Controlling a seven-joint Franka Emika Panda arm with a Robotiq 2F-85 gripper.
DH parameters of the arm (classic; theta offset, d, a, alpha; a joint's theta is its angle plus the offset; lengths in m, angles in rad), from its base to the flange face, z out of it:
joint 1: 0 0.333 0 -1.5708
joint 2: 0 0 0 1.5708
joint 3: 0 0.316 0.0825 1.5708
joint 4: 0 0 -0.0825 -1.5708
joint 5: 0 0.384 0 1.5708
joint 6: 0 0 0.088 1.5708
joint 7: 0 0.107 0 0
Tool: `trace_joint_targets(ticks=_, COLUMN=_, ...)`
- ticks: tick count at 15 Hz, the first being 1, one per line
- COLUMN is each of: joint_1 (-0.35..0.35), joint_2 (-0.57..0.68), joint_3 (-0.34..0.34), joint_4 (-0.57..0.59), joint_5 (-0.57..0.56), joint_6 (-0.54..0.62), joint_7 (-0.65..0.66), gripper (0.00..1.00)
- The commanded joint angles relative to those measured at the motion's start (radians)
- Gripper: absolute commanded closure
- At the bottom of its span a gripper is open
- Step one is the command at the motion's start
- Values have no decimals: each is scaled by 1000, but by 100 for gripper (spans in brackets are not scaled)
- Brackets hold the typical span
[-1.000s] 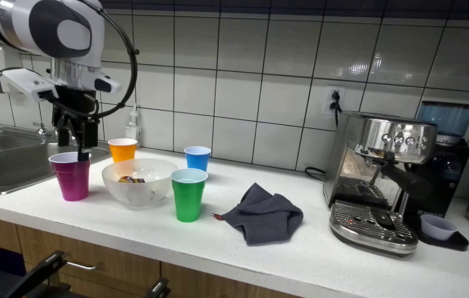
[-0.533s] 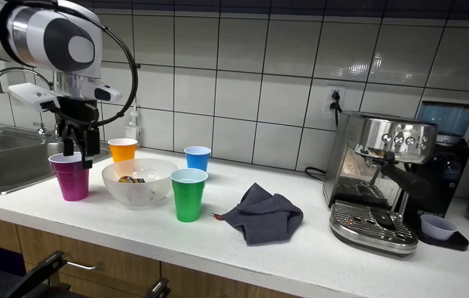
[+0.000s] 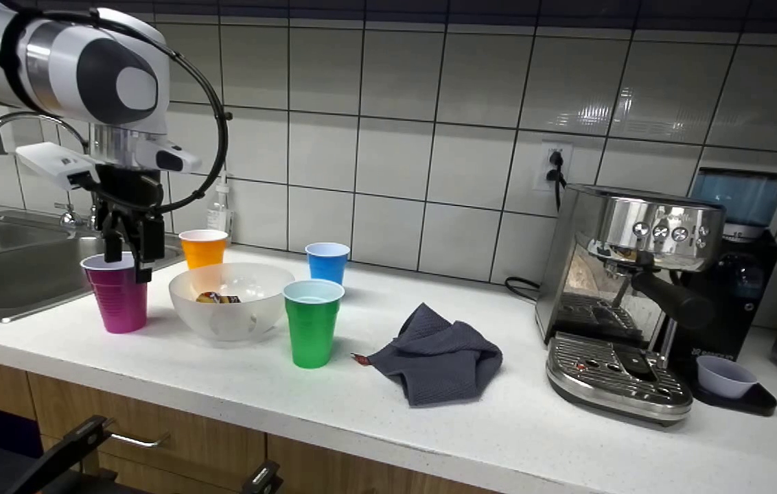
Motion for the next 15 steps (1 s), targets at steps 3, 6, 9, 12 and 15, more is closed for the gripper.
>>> trace_joint_targets(ticks=3, joint_1=8, joint_2=9, joint_3=0, joint_4=14, joint_5=-24, joint_6=0, joint_7=31, gripper=49)
trace_joint_targets(ticks=6, joint_1=8, joint_2=9, joint_3=-1, joint_4=12, joint_5=-23, joint_6=-1, joint_7=28, gripper=73)
trace_joint_targets(ticks=9, joint_1=7, joint_2=8, joint_3=-1, joint_4=11, joint_5=-21, joint_6=-1, joint_7=23, gripper=95)
trace_joint_targets(ticks=12, joint_1=7, joint_2=3, joint_3=2, joint_4=8, joint_5=-13, joint_6=-1, joint_7=12, gripper=100)
trace_joint_targets(ticks=15, joint_1=9, joint_2=-4, joint_3=4, joint_4=5, joint_5=-15, joint_6=3, joint_7=8, gripper=99)
